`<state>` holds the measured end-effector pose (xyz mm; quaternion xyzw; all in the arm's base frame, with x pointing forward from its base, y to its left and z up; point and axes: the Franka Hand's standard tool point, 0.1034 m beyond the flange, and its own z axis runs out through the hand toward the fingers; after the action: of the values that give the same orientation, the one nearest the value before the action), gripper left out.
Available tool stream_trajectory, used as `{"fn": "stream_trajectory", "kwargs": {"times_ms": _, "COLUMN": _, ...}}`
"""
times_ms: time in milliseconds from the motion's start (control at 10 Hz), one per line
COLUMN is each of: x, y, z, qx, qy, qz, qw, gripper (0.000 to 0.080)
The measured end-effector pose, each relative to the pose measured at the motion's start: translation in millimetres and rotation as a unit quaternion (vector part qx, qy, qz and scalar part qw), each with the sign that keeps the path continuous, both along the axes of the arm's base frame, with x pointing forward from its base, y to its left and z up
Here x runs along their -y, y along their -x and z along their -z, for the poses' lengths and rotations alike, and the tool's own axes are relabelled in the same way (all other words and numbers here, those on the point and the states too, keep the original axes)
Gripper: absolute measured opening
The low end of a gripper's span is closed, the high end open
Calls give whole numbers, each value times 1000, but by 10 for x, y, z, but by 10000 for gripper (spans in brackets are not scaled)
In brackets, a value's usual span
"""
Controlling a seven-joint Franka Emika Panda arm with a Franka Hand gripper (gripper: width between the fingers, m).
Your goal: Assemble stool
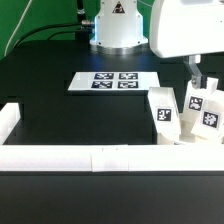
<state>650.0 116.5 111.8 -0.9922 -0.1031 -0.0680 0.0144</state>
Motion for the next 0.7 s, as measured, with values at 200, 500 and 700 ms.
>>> {"fn": "stream_trajectory", "kwargs": {"times_ms": 200, "x": 33, "y": -4, "z": 3, "qx": 2, "qy": 14, "qz": -47, "qw": 999, "gripper": 649}}
{"fn": "stream_trajectory", "kwargs": {"times_ms": 500, "x": -13, "y": 68, "z": 255, "qx": -28, "qy": 44, "qz": -135, "qw": 989, "gripper": 649}}
{"fn": "stream_trajectory", "kwargs": {"times_ms": 700, "x": -56, "y": 94, "z": 388, "qx": -30, "qy": 44, "qz": -115, "qw": 992, "gripper": 649}}
